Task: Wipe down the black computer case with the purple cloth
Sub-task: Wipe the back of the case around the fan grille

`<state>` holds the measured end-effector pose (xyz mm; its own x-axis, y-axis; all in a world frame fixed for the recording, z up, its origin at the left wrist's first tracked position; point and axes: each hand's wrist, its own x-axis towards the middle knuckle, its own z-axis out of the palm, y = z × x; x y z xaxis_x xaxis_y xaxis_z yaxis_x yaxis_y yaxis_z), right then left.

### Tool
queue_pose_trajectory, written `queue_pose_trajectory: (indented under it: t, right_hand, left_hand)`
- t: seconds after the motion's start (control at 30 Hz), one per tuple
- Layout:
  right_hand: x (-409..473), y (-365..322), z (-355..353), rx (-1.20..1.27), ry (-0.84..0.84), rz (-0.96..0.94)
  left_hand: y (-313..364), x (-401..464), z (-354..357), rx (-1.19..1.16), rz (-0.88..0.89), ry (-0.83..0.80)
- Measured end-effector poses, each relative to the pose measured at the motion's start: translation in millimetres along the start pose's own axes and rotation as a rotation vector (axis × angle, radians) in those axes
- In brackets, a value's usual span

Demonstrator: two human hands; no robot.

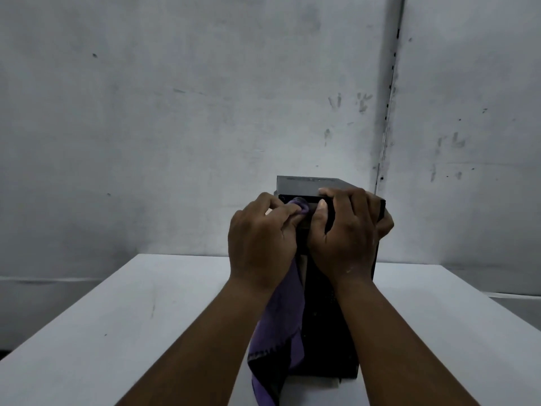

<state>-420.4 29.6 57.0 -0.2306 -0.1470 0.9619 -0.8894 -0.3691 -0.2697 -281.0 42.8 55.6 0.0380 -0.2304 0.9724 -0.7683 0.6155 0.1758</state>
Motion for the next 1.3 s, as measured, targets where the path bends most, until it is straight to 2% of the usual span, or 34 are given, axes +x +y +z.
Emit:
queue_pose_trajectory:
  t: [0.2, 0.4, 0.47, 0.53, 0.6, 0.67, 0.73, 1.0, 1.2, 1.3]
  right_hand:
    - [0.9, -1.7, -3.9, 0.006, -0.048, 0.006]
    - [0.7, -8.9, -14.5, 0.05, -0.156, 0.072]
    - [-2.4, -18.9, -22.8, 0.072, -0.143, 0.108]
    - [-12.3, -32.5, -31.4, 0.085, -0.076, 0.086]
    - [-29.6, -48.5, -36.6, 0.235, -0.09, 0.035]
    - [-43.4, -68.9, -42.0, 0.504, -0.199, 0.134]
    - [-46.3, -86.1, -49.5, 0.674, -0.252, 0.292]
    - [-24.4, -114.1, -54.3, 0.811, -0.325, 0.611]
    - [-33.8, -126.2, -53.1, 0.615, -0.218, 0.331]
    - [-30.6, -118.6, -47.1, 0.513, -0.126, 0.238]
  left_hand:
    - [0.8, -31.4, 0.1, -0.068, -0.058, 0.004]
    - [-5.4, -32.6, -16.4, 0.012, -0.068, -0.052]
    - [-0.8, -24.1, -28.5, -0.051, -0.165, -0.098]
    - [8.2, -12.3, -42.0, -0.221, -0.353, -0.13]
    - [17.4, 0.9, -52.1, -0.406, -0.516, -0.159]
    - [22.9, 10.4, -60.3, -0.571, -0.618, -0.186]
    - [25.4, 16.0, -69.0, -0.689, -0.678, -0.226]
    - [16.6, 24.5, -99.3, -0.781, -0.556, -0.327]
    - [11.7, 25.7, -107.4, -0.77, -0.585, -0.255]
    - [2.2, 27.8, -109.5, -0.667, -0.535, -0.225]
